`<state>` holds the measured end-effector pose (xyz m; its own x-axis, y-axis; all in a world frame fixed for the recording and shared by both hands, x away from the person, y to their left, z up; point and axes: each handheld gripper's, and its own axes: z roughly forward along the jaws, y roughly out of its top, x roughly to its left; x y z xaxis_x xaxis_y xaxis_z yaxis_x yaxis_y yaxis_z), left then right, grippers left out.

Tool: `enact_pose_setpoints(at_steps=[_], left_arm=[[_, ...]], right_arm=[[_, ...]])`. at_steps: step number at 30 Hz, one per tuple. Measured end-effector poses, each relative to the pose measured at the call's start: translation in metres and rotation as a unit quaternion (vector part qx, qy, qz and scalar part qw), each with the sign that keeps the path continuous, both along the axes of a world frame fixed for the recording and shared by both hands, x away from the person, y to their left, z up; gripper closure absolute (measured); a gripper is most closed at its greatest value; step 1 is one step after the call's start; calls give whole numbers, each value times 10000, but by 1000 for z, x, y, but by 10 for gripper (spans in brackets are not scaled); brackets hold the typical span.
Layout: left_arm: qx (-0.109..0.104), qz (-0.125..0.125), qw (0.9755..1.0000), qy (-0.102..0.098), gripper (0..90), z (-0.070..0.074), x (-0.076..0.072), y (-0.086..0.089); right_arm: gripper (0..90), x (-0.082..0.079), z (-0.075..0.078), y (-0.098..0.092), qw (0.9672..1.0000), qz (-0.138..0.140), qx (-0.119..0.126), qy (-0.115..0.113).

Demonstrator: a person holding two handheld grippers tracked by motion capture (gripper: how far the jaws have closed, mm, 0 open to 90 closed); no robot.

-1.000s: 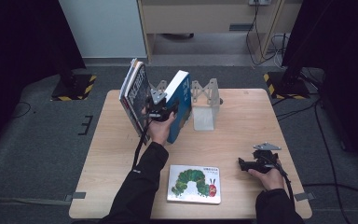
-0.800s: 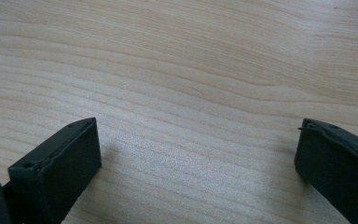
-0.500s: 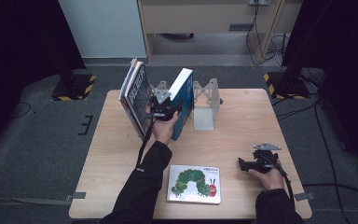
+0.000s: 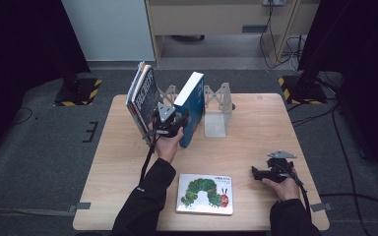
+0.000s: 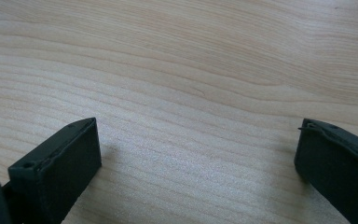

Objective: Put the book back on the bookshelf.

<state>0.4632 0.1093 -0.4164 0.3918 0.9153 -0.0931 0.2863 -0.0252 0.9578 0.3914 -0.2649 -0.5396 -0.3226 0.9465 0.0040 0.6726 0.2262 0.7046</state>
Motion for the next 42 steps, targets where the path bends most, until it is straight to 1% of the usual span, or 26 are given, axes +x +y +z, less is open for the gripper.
enact_pose_setpoints(at_steps=[5,12,20,25,28,29,32,34,35,39,42], left_arm=[[54,90,9999,39,603,2,2,-3],[76,200,9997,102,603,3,11,-12],[64,240,9996,137,597,4,20,-18],[36,22,9999,101,577,3,22,-17],[35,36,9998,180,573,4,24,-18],[69,27,9998,181,573,5,25,-19],[55,-11,9998,191,571,5,27,-19],[99,-8,9997,206,573,6,28,-20],[83,-13,9998,197,573,5,29,-20],[130,-148,9997,133,565,4,27,-18],[104,-250,9996,70,556,4,21,-13]], right_arm=[[7,0,0,0,10000,2,0,-1],[7,0,0,0,10000,3,1,-1],[7,0,0,0,10000,8,-6,-6],[6,0,0,0,10000,13,-9,-9],[4,1,0,1,10000,2,-18,-5],[4,1,0,1,10000,2,-17,-6],[4,1,0,1,10000,1,-19,-5],[4,1,0,1,10000,0,-17,-4],[4,1,0,1,10000,0,-18,-5],[4,1,0,1,10000,6,-13,-4],[4,1,0,1,10000,5,-17,-6]])
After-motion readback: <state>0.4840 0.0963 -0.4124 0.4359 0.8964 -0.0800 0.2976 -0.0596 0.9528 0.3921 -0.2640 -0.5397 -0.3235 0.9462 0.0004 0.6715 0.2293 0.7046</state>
